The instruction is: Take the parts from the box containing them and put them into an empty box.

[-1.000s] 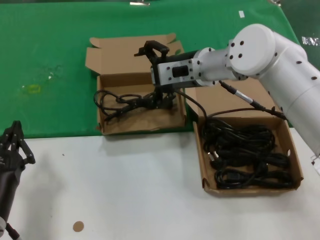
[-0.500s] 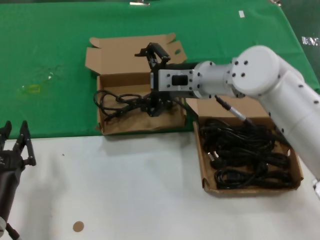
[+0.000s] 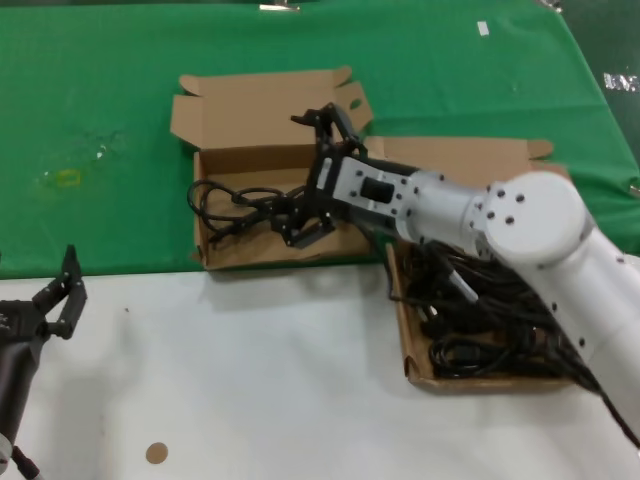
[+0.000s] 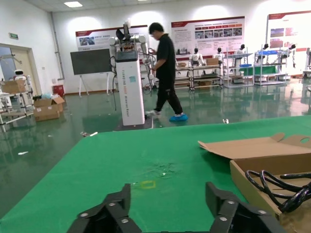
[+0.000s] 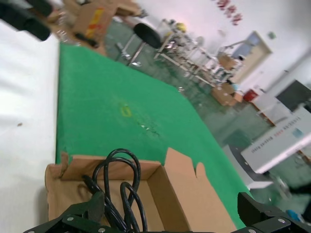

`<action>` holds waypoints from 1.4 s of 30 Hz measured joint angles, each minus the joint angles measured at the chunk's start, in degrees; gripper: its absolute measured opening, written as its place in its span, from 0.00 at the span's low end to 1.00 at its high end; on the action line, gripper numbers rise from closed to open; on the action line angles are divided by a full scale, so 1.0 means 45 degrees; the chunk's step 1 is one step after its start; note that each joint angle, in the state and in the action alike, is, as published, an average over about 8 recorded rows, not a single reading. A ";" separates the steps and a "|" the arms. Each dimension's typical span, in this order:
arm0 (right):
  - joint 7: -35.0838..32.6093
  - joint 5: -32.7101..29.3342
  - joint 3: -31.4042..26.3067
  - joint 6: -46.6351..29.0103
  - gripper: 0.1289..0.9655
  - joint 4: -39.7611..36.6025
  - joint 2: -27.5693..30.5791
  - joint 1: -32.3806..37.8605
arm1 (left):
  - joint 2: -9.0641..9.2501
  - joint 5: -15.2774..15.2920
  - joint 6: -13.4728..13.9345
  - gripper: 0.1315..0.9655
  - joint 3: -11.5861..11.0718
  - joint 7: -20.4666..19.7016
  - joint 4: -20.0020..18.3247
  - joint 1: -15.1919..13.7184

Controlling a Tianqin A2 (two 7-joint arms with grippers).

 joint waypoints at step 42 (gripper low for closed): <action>0.2475 0.4111 0.4284 0.5482 1.00 0.6030 0.0742 -0.8212 | 0.0000 -0.0002 0.0000 1.00 0.0000 -0.0003 0.0000 0.0000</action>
